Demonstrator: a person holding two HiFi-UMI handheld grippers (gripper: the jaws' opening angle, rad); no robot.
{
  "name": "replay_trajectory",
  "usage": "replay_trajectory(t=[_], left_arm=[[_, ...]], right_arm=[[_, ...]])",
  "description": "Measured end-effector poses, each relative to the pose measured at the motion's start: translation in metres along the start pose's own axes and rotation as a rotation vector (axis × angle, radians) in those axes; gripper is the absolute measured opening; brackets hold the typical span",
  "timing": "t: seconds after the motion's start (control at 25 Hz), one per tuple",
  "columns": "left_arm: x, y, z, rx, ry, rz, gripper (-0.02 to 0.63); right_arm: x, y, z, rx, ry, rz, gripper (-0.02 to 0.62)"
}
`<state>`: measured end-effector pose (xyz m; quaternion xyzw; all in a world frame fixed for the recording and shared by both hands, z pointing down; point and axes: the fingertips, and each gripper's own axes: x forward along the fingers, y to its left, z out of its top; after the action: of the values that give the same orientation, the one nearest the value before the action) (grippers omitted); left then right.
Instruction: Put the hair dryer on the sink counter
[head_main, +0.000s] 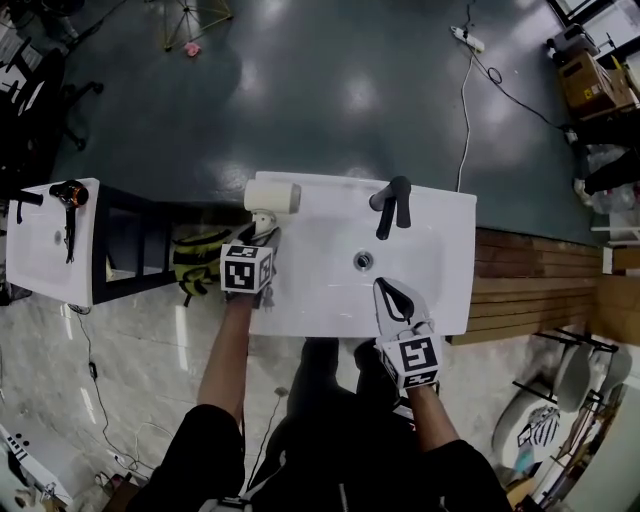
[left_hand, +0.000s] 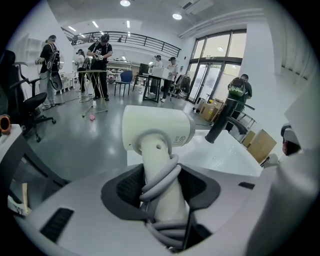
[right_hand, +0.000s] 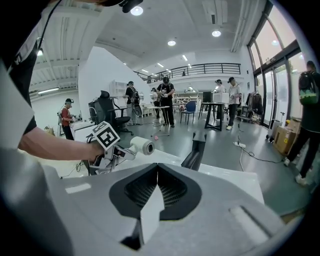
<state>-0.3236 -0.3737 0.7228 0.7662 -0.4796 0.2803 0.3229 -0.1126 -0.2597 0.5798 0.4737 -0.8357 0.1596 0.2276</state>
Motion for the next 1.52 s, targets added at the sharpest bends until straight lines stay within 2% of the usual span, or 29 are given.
replay_trajectory(t=[0.8,1.52], left_arm=[[0.027,0.016,-0.002,-0.015,0.039,0.037,0.193],[0.036,0.017,0.0,0.026,0.078,0.066,0.193]], right_arm=[[0.0,-0.004,-0.009,0.013,0.023,-0.014,0.005],[0.003,-0.003,-0.011,0.025,0.03,-0.001,0.005]])
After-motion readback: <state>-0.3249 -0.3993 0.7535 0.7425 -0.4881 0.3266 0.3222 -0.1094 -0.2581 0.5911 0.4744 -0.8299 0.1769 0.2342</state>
